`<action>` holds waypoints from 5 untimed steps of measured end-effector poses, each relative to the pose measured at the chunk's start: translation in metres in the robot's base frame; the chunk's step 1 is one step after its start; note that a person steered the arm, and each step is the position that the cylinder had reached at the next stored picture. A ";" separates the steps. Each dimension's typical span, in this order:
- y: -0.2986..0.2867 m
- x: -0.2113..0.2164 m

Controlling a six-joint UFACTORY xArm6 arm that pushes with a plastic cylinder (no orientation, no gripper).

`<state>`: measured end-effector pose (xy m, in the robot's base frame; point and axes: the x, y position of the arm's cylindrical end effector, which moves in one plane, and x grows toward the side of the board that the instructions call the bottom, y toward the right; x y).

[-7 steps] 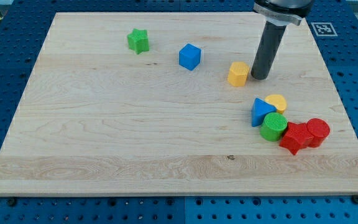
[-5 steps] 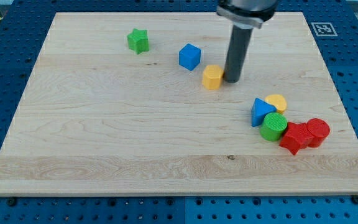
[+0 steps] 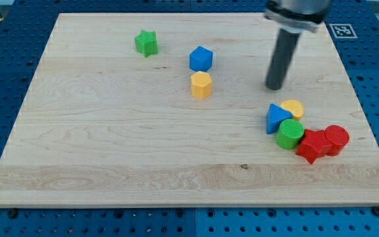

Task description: Point at the bottom of the yellow hexagon

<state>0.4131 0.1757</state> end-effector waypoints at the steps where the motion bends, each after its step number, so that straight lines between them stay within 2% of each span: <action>1: 0.026 0.028; 2: 0.026 0.066; 3: 0.026 0.071; 5: 0.008 0.020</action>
<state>0.4329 0.1835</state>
